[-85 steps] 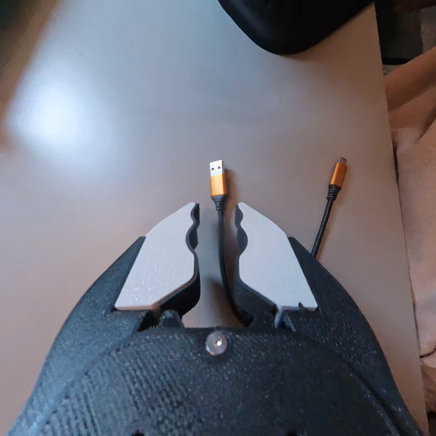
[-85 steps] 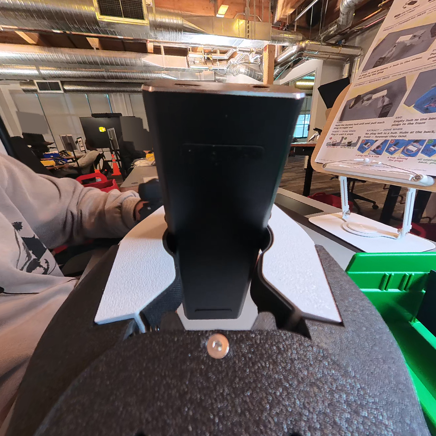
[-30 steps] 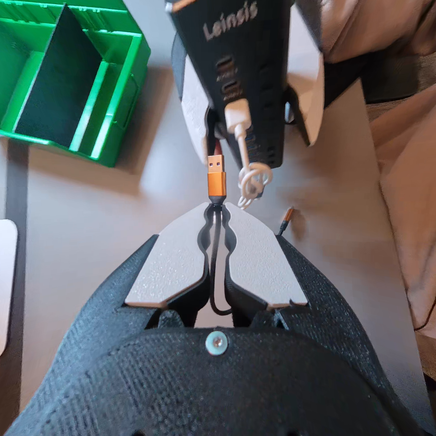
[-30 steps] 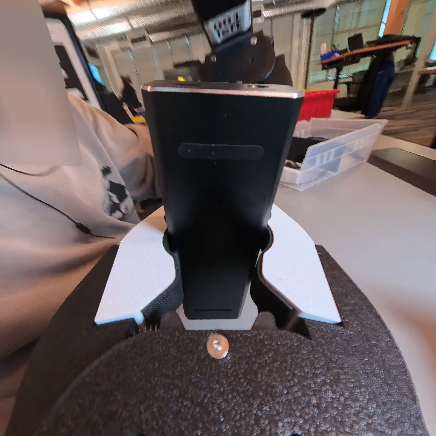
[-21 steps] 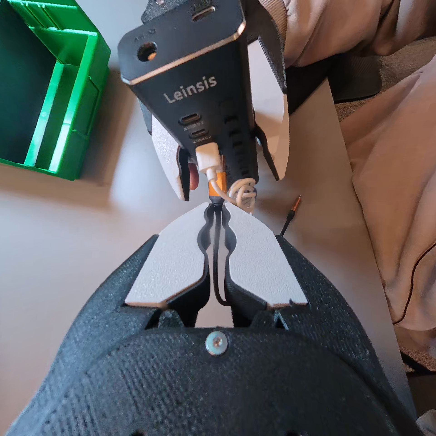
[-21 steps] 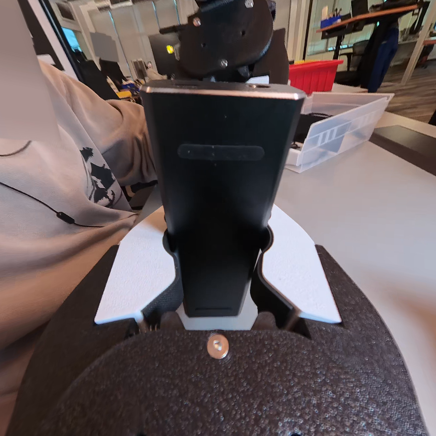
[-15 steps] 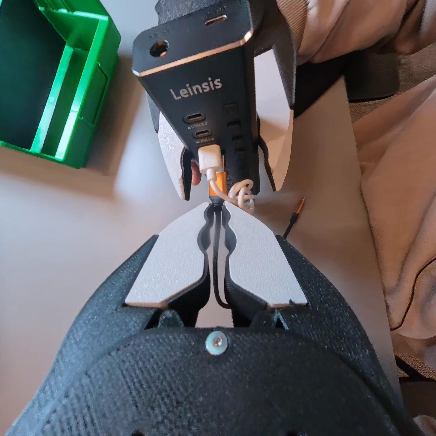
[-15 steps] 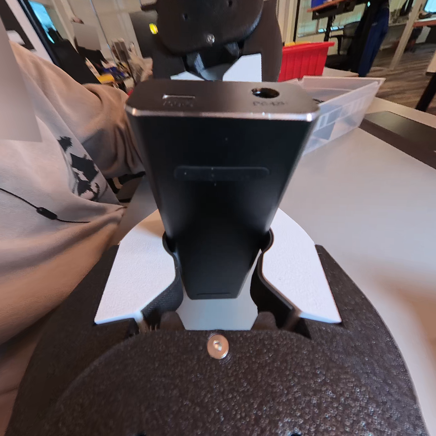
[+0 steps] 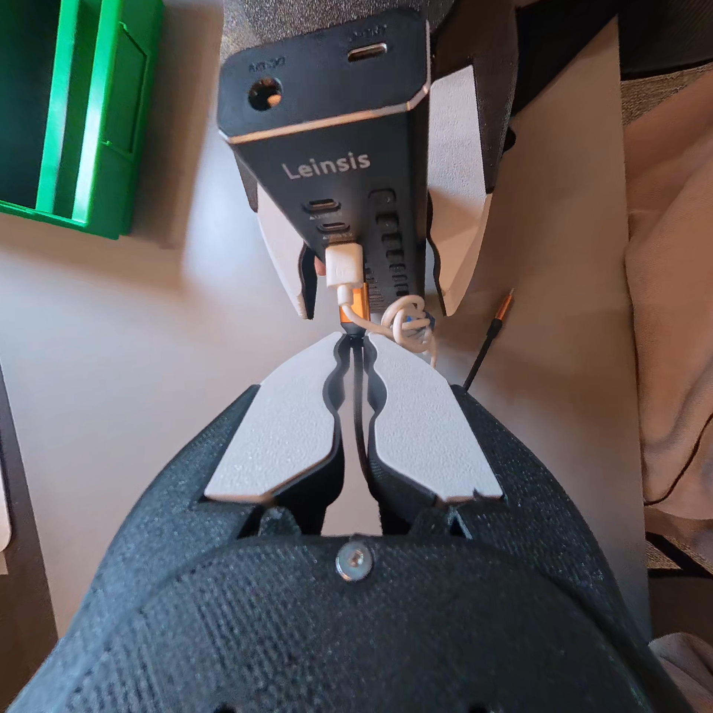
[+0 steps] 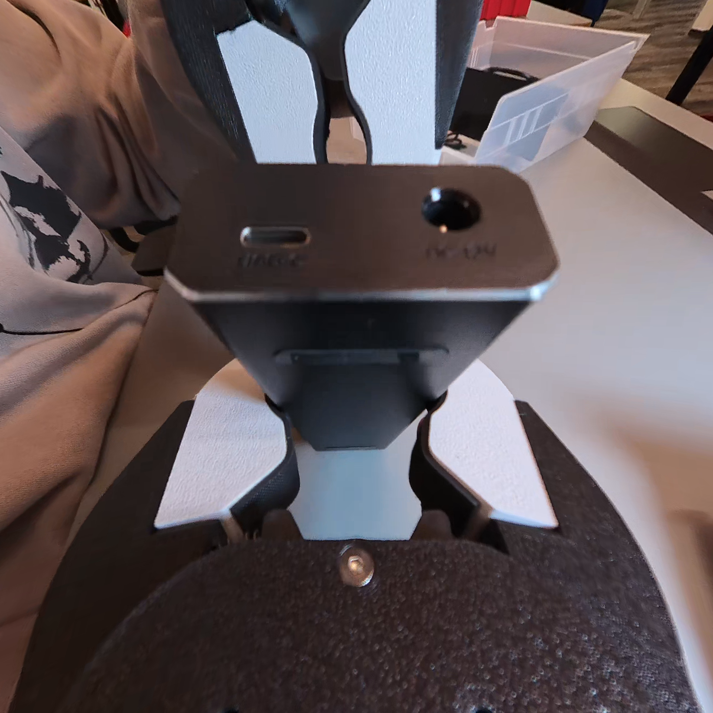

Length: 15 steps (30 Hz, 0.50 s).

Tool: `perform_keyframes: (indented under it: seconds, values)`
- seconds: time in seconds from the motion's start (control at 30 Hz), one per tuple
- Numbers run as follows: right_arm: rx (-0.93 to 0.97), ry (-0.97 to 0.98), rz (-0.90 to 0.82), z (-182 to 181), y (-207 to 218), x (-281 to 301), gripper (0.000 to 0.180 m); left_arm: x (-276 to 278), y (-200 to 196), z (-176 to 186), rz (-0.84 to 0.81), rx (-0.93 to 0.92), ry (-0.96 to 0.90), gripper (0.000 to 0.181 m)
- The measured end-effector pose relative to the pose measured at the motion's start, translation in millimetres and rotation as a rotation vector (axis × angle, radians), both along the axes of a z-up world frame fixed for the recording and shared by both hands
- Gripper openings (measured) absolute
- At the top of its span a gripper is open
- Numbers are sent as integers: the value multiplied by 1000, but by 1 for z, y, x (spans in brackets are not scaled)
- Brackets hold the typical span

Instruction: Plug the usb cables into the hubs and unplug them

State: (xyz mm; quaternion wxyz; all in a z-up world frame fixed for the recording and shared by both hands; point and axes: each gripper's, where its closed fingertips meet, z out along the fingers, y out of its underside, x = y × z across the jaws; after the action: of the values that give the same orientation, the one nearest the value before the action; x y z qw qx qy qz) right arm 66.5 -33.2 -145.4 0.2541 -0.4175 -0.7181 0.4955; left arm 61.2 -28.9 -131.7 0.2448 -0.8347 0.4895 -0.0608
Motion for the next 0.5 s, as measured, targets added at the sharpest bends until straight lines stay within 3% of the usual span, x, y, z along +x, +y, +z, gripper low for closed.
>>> perform_keyframes:
  seconds: [0.3,0.5]
  values:
    - [-34,-61,-6,-2,1,3,71,9,-2,10,-57,2,-191,7]
    - [-76,-42,92,0,-11,11,71,17,-6,14,-113,-18,-337,7]
